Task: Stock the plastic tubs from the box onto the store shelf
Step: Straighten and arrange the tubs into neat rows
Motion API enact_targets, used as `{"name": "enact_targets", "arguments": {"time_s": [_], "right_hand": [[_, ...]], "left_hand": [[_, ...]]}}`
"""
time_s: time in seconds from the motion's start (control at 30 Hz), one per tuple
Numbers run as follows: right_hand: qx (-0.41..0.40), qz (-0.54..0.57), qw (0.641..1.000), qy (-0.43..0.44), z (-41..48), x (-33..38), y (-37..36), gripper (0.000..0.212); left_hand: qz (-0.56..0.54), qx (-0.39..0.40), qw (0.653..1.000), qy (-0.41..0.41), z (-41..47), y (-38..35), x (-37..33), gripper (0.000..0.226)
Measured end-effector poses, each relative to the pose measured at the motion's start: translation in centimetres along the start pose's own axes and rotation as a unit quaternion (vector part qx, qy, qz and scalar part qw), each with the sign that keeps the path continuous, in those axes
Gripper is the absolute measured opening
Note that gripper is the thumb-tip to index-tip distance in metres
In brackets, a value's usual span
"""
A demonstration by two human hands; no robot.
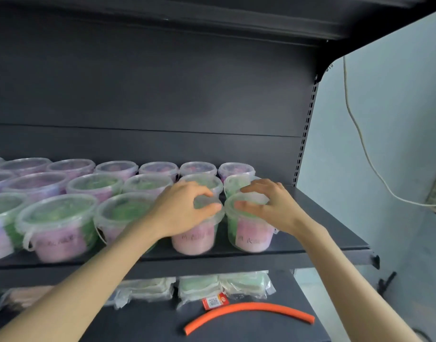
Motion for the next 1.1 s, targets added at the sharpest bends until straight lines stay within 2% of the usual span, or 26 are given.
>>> {"name": "enact_targets", "arguments": {"time_s": [0.07, 0.13, 0.27, 0.33, 0.4, 0.5, 0.57, 0.7, 0.87, 0.97, 1.1], "right_hand": [[0.001, -0.017, 1.0, -0.01, -2.0, -0.3, -0.9, 0.054], [-0.016, -0.006, 1.0, -0.006, -3.2, -0.3, -1.4, 0.053], [-0.039, 0.016, 0.999, -0.004, -4.0, -0.7, -1.3, 0.048], [-0.054, 0.039, 0.998, -0.01, -4.4, -1.4, -1.0, 0.056], [-0.073, 0.074, 0.994, -0.015, -5.3, -2.2, -1.2, 0.082], [-0.119, 0.138, 0.981, -0.066, -6.8, -3.7, -2.5, 0.129], [-0.148, 0.097, 0.981, -0.081, -7.5, -4.2, -3.5, 0.139], [-0.194, 0.044, 0.976, -0.087, -8.1, -4.8, -4.2, 0.133], [-0.205, 0.031, 0.975, -0.077, -8.3, -5.1, -4.1, 0.092], [-0.202, 0.036, 0.975, -0.085, -8.1, -5.3, -4.4, 0.089], [-0.212, 0.018, 0.972, -0.099, -8.3, -5.4, -4.3, 0.097]], "left_hand": [[0.073, -0.021, 0.997, -0.014, -2.0, -1.3, -0.7, 0.049], [0.101, -0.052, 0.993, -0.025, -3.2, -2.2, -1.0, 0.045], [0.082, -0.126, 0.988, -0.041, -3.8, -2.0, -1.8, 0.035], [0.068, -0.148, 0.986, -0.036, -4.1, -2.2, -2.0, 0.036], [0.033, -0.185, 0.982, -0.019, -5.2, -2.5, -2.0, 0.046], [-0.045, -0.256, 0.965, 0.042, -8.1, -3.6, -1.2, 0.078], [-0.093, -0.289, 0.947, 0.105, -9.9, -4.6, -0.4, 0.094], [-0.077, -0.299, 0.926, 0.218, -11.1, -5.9, 0.8, 0.105], [-0.068, -0.294, 0.906, 0.296, -10.7, -6.7, 1.9, 0.101], [-0.068, -0.307, 0.901, 0.298, -10.7, -6.4, 2.3, 0.094], [-0.065, -0.309, 0.898, 0.308, -10.5, -6.3, 2.6, 0.089]]}}
Point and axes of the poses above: each hand's wrist, its own z-axis towards the middle knuckle, its own y-axis out of the back of the hand, x = y × z, the point moved 9 cm from there along z, towards the middle knuckle, and after that the axes turned 5 degrees about y, right-handed, at the moved point
